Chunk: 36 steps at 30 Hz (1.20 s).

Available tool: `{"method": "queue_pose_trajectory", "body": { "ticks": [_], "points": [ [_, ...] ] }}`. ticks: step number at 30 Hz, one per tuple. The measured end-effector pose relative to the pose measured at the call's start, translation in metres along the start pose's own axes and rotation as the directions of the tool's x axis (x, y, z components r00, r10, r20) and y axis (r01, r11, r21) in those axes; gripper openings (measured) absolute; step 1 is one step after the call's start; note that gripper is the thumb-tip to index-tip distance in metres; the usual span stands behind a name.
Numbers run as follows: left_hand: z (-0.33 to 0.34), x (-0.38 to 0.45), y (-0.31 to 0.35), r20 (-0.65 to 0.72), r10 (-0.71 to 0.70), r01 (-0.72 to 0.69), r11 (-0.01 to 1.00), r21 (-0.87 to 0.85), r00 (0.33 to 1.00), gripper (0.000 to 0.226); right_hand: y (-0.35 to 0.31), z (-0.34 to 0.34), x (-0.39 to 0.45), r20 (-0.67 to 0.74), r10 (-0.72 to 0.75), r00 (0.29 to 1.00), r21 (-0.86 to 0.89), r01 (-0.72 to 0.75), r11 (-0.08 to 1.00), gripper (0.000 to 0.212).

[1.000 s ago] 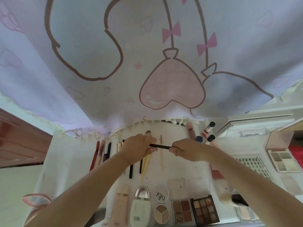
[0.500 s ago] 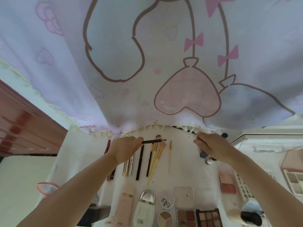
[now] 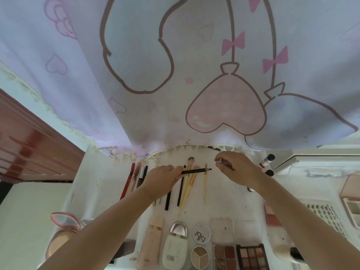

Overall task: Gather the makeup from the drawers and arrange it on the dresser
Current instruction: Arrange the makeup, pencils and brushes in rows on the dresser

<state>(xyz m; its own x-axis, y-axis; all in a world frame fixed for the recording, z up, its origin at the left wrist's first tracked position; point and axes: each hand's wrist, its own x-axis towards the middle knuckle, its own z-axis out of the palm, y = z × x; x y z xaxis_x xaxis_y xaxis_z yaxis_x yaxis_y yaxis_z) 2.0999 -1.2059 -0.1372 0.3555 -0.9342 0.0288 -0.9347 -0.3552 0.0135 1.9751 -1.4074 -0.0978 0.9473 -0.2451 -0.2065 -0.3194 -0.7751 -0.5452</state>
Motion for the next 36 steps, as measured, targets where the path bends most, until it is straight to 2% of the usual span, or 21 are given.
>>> {"method": "queue_pose_trajectory", "body": {
  "ticks": [3, 7, 11, 13, 15, 19, 22, 25, 27, 29, 36],
  "points": [
    [0.000, -0.005, -0.001, 0.000, -0.022, 0.022, 0.999, -0.034, 1.000, 0.017, -0.003, 0.002, -0.003, 0.026, -0.030, 0.999, -0.011, 0.031, 0.999, 0.022],
    [0.009, -0.007, 0.004, -0.031, -0.007, 0.006, 0.999, -0.048, 0.999, 0.011, -0.012, 0.009, -0.003, 0.118, -0.096, 0.988, -0.035, 0.100, 0.994, 0.022],
    [0.022, -0.011, 0.009, -0.043, -0.059, 0.054, 0.993, -0.109, 0.997, 0.017, -0.013, 0.018, 0.005, 0.187, -0.127, 0.974, -0.021, 0.133, 0.991, 0.021],
    [0.019, -0.013, 0.013, 0.069, -0.124, 0.135, 0.974, -0.182, 0.990, 0.027, -0.012, 0.021, 0.008, 0.202, -0.129, 0.971, -0.024, 0.136, 0.990, 0.025],
    [0.017, -0.015, 0.016, 0.200, -0.212, 0.261, 0.929, -0.262, 0.957, 0.032, -0.010, 0.022, 0.012, 0.175, -0.130, 0.976, 0.034, 0.126, 0.991, 0.037],
    [0.023, -0.020, 0.016, 0.183, -0.375, 0.417, 0.821, -0.390, 0.909, 0.030, -0.004, 0.029, 0.018, -0.018, -0.095, 0.995, 0.173, 0.096, 0.980, 0.045],
    [0.031, -0.024, 0.013, 0.066, -0.534, 0.508, 0.748, -0.428, 0.843, 0.025, 0.003, 0.036, 0.022, -0.130, 0.003, 0.991, 0.240, 0.029, 0.970, 0.043],
    [0.035, -0.025, 0.016, -0.069, -0.643, 0.570, 0.720, -0.396, 0.763, 0.027, 0.011, 0.046, 0.020, -0.115, 0.080, 0.990, 0.284, -0.044, 0.958, 0.042],
    [0.032, -0.021, 0.019, 0.041, -0.690, 0.629, 0.630, -0.455, 0.722, 0.028, 0.017, 0.053, 0.018, -0.078, 0.102, 0.992, 0.273, -0.077, 0.959, 0.041],
    [0.037, -0.019, 0.020, 0.139, -0.713, 0.687, 0.575, -0.446, 0.687, 0.028, 0.023, 0.059, 0.015, -0.047, 0.122, 0.991, 0.252, -0.107, 0.962, 0.042],
    [0.049, -0.016, 0.017, 0.330, -0.696, 0.769, 0.597, -0.230, 0.638, 0.031, 0.045, 0.072, 0.011, 0.041, 0.238, 0.970, 0.160, -0.242, 0.957, 0.042]
  ]
}}
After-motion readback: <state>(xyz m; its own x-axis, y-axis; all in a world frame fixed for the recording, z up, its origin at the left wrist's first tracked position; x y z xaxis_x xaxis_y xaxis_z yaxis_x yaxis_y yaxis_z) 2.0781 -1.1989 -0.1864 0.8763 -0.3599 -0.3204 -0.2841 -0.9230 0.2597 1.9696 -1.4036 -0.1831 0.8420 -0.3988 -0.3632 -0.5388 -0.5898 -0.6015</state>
